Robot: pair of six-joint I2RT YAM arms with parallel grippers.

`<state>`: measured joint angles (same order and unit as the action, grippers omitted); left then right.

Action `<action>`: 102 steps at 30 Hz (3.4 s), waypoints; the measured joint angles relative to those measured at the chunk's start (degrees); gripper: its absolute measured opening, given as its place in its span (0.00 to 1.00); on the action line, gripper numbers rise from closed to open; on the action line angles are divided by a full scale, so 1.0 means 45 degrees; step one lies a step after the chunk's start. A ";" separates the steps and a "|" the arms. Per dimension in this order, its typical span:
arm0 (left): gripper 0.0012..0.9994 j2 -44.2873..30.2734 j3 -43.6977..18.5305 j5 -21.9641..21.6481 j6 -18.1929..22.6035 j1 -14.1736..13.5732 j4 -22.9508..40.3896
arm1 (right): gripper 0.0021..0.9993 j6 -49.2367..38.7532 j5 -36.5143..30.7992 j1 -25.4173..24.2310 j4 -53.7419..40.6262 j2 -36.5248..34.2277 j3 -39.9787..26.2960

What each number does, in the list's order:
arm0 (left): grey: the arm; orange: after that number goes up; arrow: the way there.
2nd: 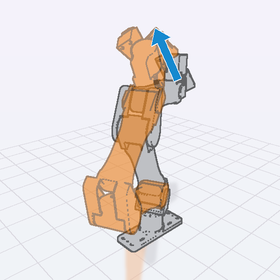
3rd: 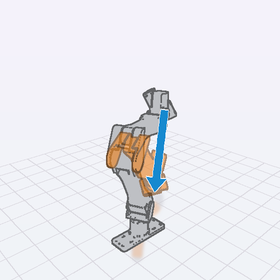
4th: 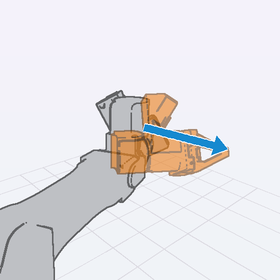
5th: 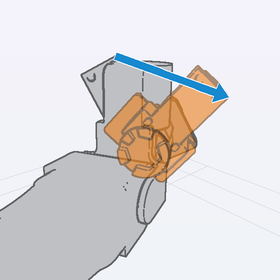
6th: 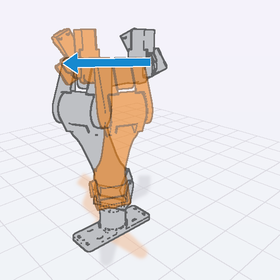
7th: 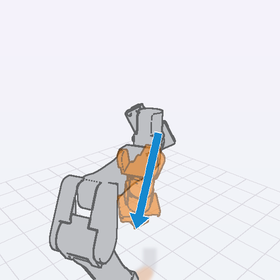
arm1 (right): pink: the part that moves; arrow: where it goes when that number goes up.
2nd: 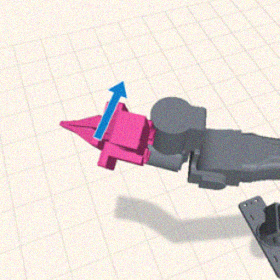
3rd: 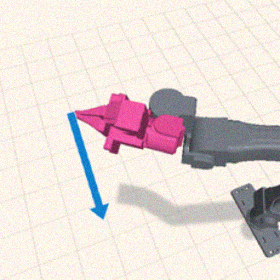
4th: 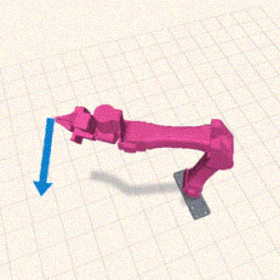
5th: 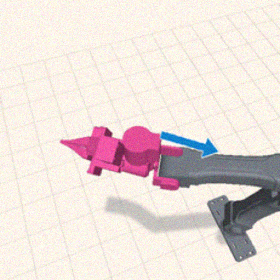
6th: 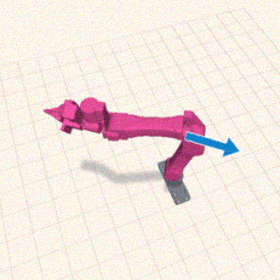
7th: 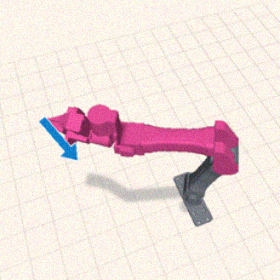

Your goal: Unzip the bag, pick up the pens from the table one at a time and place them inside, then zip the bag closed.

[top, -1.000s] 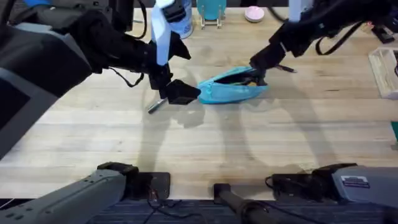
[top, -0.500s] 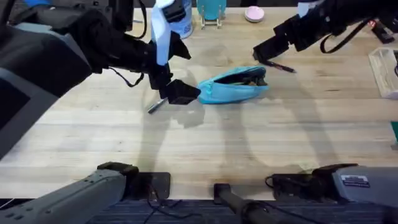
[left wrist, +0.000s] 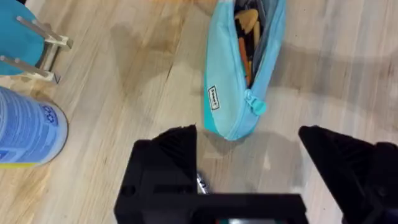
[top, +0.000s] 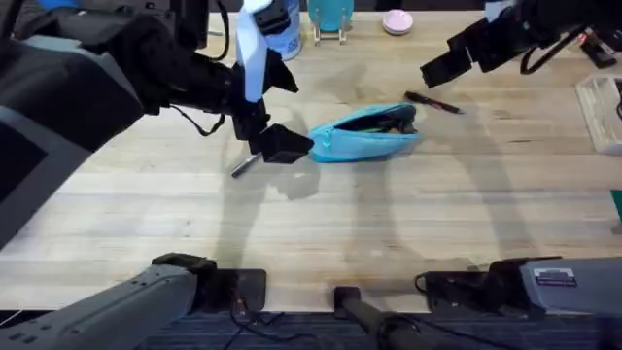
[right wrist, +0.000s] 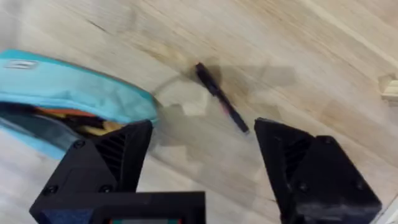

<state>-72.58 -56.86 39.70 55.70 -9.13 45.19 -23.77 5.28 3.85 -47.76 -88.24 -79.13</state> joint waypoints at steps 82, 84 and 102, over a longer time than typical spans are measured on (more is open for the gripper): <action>0.99 0.0000 0.0000 0.0278 0.0000 0.0000 0.0000 | 0.03 -0.2730 0.0165 -0.0980 0.1572 -0.4913 -0.0068; 0.99 0.0000 0.0000 0.0278 0.0000 0.0000 0.0000 | 0.03 -0.2730 0.0165 -0.0980 0.1621 -0.4454 -0.0053; 0.99 0.0000 0.0000 0.0278 0.0000 0.0000 0.0000 | 0.03 -0.4300 0.3116 -0.0975 0.0637 0.0660 -0.0053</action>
<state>-72.58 -56.86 40.95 55.70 -9.13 45.19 -43.12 19.30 -0.54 -44.90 -85.27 -79.37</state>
